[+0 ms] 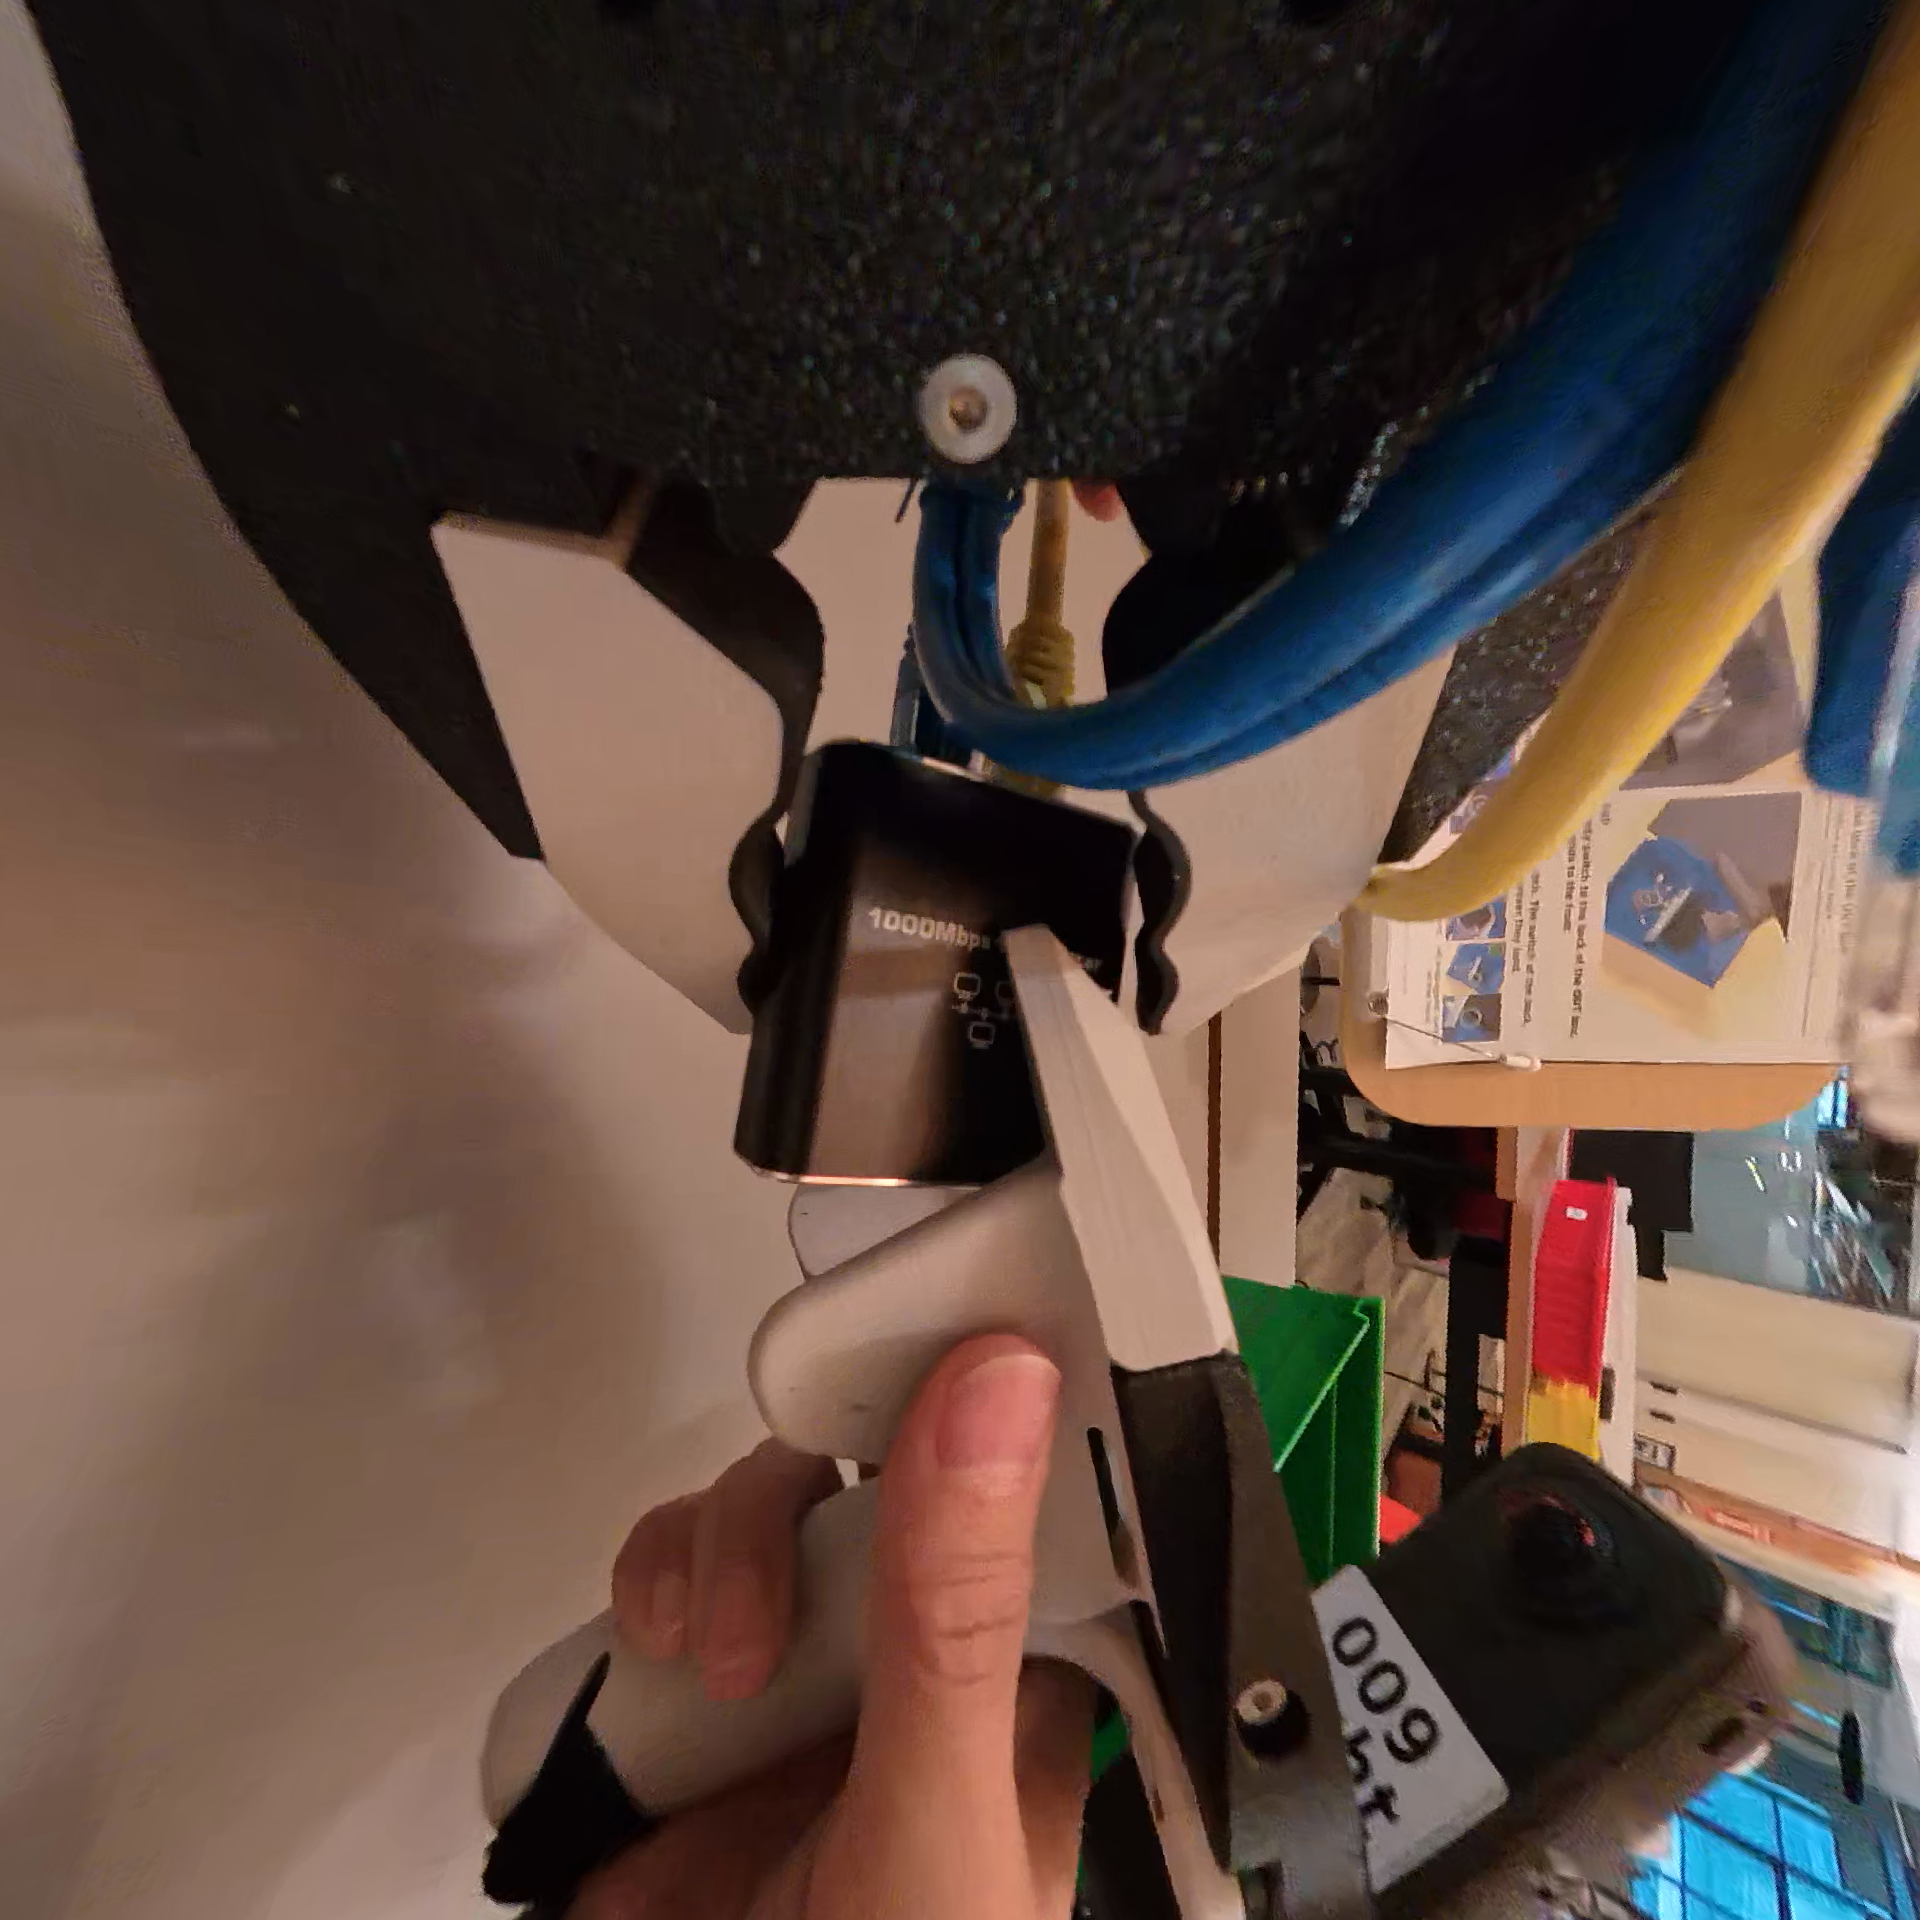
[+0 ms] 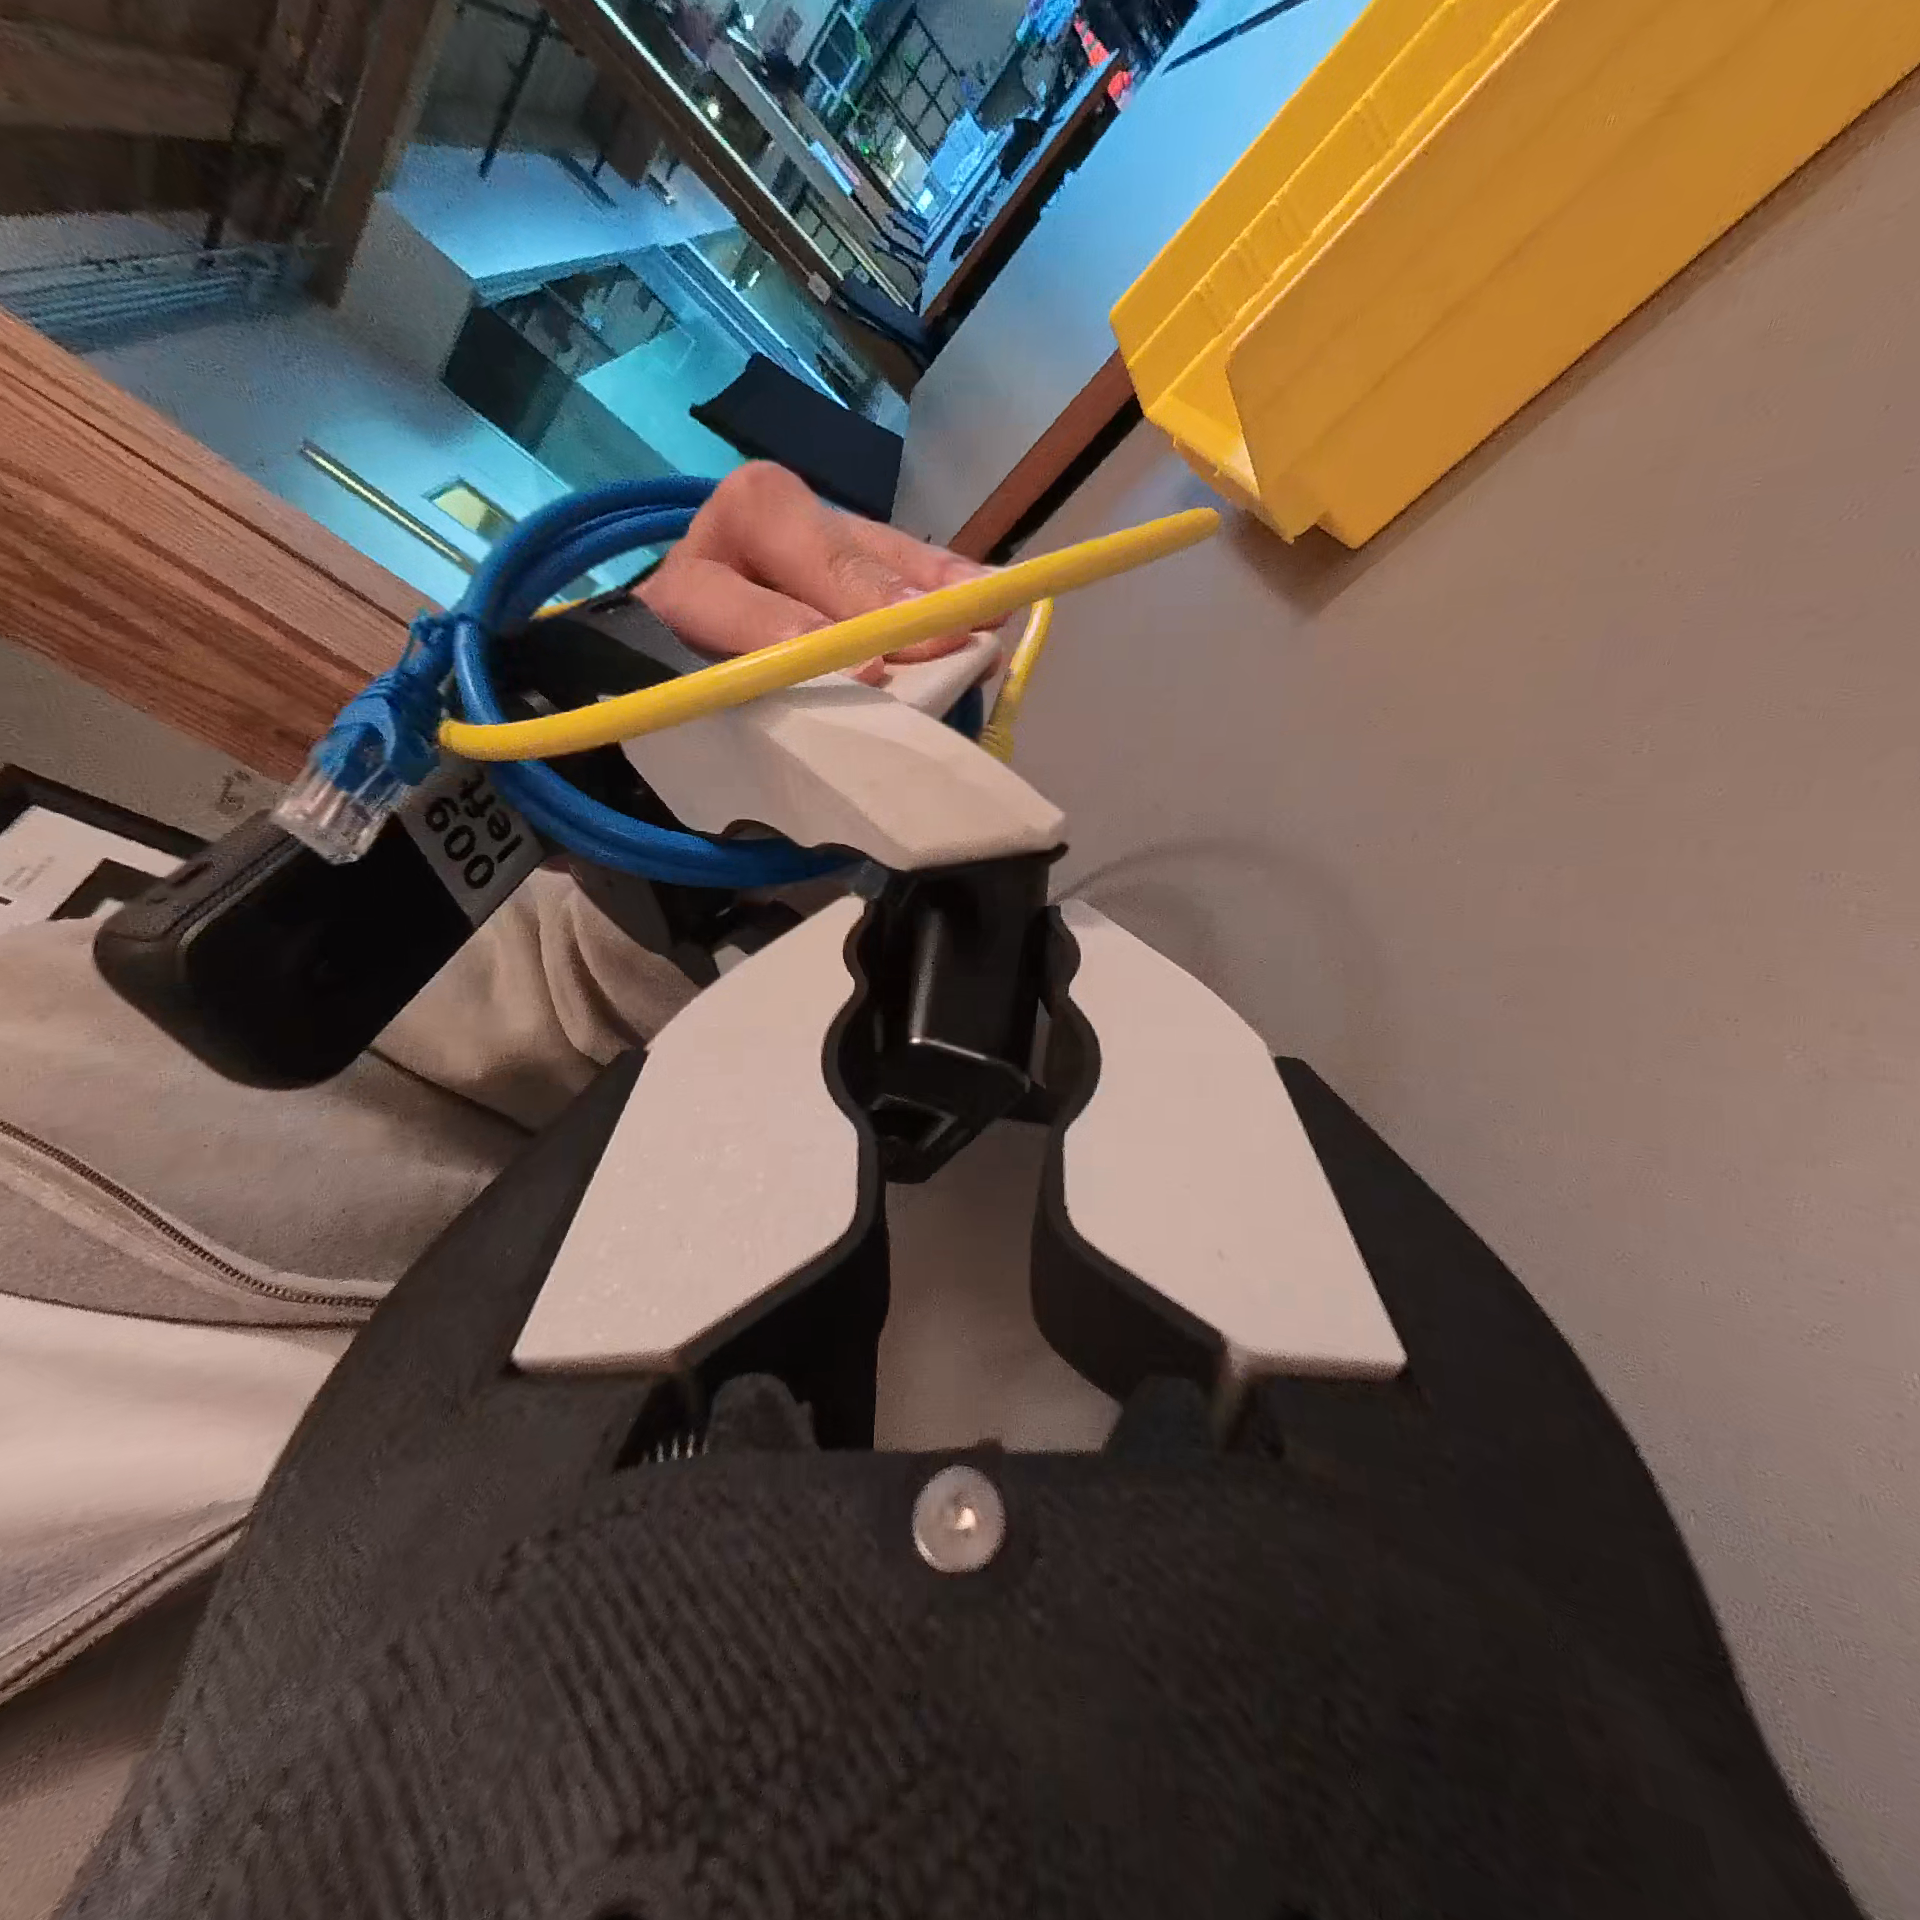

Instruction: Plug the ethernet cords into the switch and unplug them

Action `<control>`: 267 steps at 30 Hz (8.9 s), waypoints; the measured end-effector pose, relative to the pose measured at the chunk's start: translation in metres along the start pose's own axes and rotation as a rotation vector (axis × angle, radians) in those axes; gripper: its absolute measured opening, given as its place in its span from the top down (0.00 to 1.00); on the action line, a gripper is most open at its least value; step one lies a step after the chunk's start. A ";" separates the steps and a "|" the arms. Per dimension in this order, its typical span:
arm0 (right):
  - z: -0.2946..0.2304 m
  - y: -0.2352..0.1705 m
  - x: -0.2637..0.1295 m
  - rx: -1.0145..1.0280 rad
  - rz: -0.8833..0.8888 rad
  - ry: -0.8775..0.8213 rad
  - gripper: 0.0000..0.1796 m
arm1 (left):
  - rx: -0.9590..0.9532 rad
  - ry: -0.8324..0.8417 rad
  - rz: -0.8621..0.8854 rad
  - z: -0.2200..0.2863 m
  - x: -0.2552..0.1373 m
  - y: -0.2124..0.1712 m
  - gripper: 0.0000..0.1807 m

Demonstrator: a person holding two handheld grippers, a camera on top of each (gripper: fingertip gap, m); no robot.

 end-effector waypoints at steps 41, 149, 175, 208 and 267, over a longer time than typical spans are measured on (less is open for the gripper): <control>-0.037 -0.002 -0.027 -0.140 0.242 -0.177 0.85 | -1.008 -0.307 0.428 -0.032 -0.024 -0.011 0.56; -0.032 -0.014 -0.036 -0.305 0.471 -0.040 0.92 | -1.125 -0.407 0.529 -0.012 0.007 -0.023 0.80; -0.043 0.064 -0.019 -0.582 0.193 -0.009 0.92 | -1.103 -0.312 0.801 -0.046 0.003 -0.049 0.86; 0.012 0.144 -0.020 -0.609 0.270 -0.011 0.93 | -1.015 -0.216 0.773 -0.126 0.038 -0.097 0.86; 0.007 0.135 -0.003 -0.718 0.060 -0.155 0.93 | -1.148 -0.410 0.776 -0.118 0.052 -0.098 0.86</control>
Point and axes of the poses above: each gripper's, where its closed fingertips meet, x out along the fingers, y out of its top, z = x × y across the jaws, the point moved 10 cm from there along -x, back along the fingers, and after that the axes turned 6 degrees about z, right-handed, at the moved point
